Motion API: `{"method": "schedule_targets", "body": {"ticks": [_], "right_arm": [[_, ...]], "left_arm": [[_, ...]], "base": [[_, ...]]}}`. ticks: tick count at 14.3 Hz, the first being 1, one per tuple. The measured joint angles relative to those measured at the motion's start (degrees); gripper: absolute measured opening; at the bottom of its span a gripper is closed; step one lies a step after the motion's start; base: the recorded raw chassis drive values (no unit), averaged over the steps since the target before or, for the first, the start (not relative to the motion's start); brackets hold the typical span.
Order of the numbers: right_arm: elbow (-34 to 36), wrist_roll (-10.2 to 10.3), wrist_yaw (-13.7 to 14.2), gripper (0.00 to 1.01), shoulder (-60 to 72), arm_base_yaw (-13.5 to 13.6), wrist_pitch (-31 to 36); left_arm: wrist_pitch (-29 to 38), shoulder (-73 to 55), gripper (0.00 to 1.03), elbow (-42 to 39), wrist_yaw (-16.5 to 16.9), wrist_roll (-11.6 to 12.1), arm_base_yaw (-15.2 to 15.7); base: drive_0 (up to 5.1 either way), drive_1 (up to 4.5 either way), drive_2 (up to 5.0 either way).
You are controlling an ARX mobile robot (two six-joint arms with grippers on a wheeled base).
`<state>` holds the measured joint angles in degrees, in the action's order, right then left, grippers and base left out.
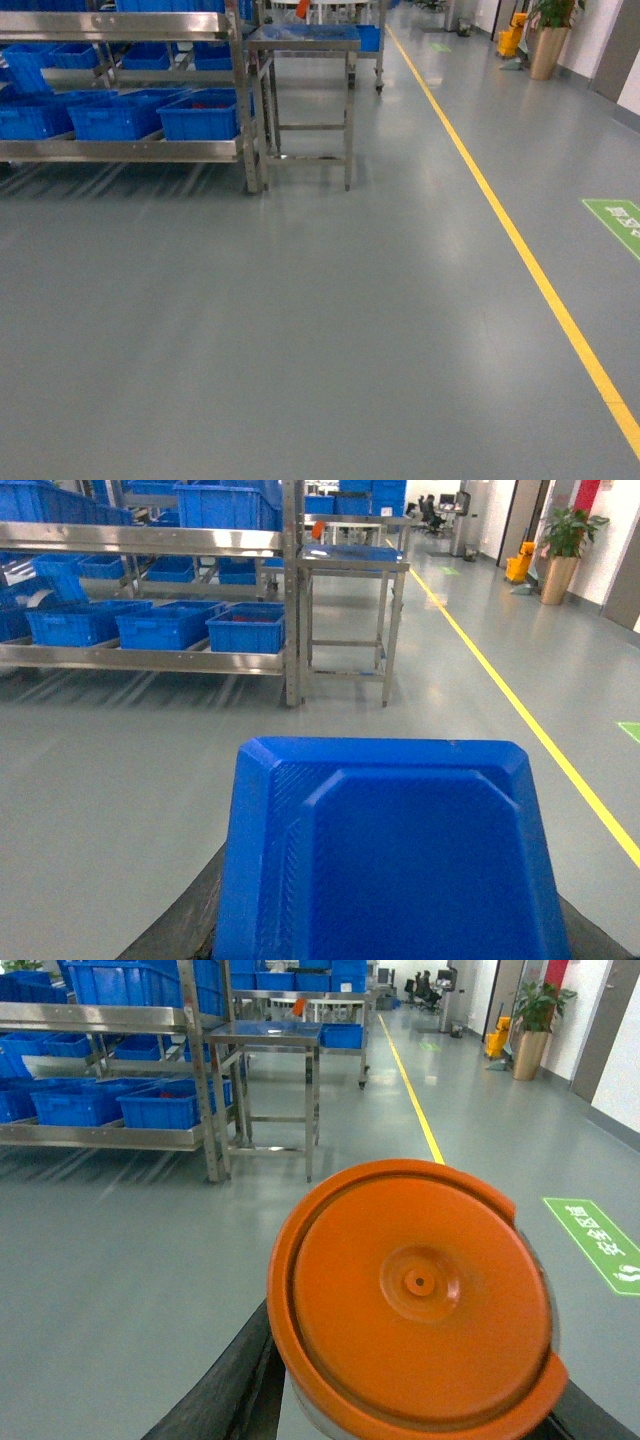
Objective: Sort blue parts and orange caps into right shelf containers
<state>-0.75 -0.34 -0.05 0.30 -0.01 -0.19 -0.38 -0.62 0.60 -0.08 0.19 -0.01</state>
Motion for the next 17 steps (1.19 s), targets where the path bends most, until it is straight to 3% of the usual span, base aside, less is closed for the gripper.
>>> {"method": "schedule_targets", "body": {"ticks": [17], "right_arm": [[0.0, 0.0, 0.0, 0.44, 0.0, 0.0, -0.2]], "left_arm": [[0.0, 0.0, 0.43, 0.0, 0.0, 0.0, 0.0]], "base": [[0.0, 4.29, -4.2]]}}
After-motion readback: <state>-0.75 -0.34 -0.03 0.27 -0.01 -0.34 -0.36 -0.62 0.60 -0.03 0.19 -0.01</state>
